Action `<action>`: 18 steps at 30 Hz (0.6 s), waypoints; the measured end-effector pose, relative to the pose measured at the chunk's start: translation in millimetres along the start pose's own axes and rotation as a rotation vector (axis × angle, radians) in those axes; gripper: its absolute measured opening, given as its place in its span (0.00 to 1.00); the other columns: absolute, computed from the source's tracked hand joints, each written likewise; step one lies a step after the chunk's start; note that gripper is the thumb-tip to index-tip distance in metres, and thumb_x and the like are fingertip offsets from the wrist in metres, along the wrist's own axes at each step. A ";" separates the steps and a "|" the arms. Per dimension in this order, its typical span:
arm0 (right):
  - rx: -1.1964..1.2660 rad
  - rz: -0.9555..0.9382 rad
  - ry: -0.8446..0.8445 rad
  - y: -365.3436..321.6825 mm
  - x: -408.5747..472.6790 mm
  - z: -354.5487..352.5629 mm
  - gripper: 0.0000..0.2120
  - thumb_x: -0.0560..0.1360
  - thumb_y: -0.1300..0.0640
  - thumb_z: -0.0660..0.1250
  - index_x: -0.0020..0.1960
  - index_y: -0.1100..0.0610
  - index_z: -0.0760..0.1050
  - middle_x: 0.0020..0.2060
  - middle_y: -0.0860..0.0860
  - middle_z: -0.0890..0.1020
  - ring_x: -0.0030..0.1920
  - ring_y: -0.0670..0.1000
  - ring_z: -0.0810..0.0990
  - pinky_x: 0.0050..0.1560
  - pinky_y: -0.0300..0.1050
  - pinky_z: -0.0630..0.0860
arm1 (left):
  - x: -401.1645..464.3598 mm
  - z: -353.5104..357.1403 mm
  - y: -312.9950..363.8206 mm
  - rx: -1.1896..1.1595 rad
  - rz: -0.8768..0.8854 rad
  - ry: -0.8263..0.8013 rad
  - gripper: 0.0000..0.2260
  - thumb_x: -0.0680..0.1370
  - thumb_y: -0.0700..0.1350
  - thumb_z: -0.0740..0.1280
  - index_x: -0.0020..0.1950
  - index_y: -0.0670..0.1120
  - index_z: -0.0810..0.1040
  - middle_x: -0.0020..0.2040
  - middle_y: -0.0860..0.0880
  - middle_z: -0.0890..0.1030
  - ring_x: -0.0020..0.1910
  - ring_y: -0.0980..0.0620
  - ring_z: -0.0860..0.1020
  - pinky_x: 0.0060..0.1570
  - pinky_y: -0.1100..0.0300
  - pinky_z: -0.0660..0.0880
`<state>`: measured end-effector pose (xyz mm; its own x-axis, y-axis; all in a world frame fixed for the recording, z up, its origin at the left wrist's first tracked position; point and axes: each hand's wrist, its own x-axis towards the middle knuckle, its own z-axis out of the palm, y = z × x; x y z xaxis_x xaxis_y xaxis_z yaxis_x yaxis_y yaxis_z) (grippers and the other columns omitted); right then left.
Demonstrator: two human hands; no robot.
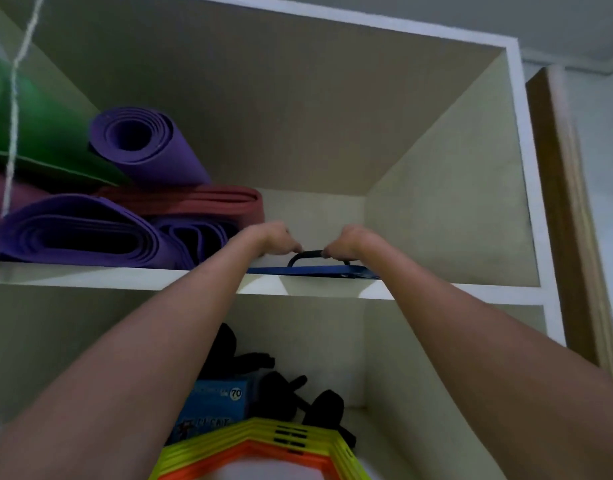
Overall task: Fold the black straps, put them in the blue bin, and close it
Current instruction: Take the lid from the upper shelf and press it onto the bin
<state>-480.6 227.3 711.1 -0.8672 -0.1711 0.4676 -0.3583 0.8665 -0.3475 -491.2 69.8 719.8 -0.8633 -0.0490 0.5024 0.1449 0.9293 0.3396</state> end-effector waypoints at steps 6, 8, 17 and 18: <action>-0.129 -0.037 -0.064 19.8 20.8 16.7 0.26 0.78 0.44 0.64 0.68 0.61 0.70 0.64 0.57 0.76 0.56 0.57 0.74 0.51 0.43 0.67 | 16.0 19.5 3.5 0.165 -0.032 -0.107 0.21 0.77 0.56 0.66 0.60 0.41 0.77 0.64 0.41 0.76 0.63 0.40 0.74 0.62 0.49 0.70; -0.127 -0.087 -0.059 24.9 18.8 15.0 0.23 0.78 0.42 0.64 0.65 0.58 0.72 0.60 0.57 0.76 0.57 0.57 0.75 0.51 0.42 0.67 | 16.0 21.1 1.7 0.184 -0.039 -0.084 0.19 0.76 0.57 0.66 0.57 0.43 0.76 0.62 0.42 0.77 0.59 0.41 0.75 0.60 0.50 0.71; 0.158 -0.290 0.250 55.0 -34.6 21.9 0.17 0.77 0.44 0.66 0.36 0.53 0.70 0.30 0.48 0.74 0.32 0.50 0.73 0.30 0.44 0.63 | -45.2 24.7 7.8 0.284 0.022 0.302 0.18 0.81 0.53 0.56 0.62 0.43 0.75 0.60 0.38 0.78 0.57 0.37 0.76 0.55 0.49 0.72; 0.183 -0.287 0.277 56.8 -45.6 23.6 0.16 0.78 0.45 0.65 0.37 0.54 0.72 0.30 0.49 0.75 0.35 0.53 0.75 0.31 0.45 0.64 | -58.9 26.6 7.6 0.341 0.050 0.348 0.18 0.81 0.52 0.55 0.62 0.43 0.76 0.59 0.38 0.78 0.59 0.37 0.75 0.58 0.47 0.71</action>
<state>-469.6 273.3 650.9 -0.6073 -0.2387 0.7577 -0.6478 0.7009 -0.2984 -452.1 89.5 671.6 -0.6377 -0.0669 0.7674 -0.0354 0.9977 0.0576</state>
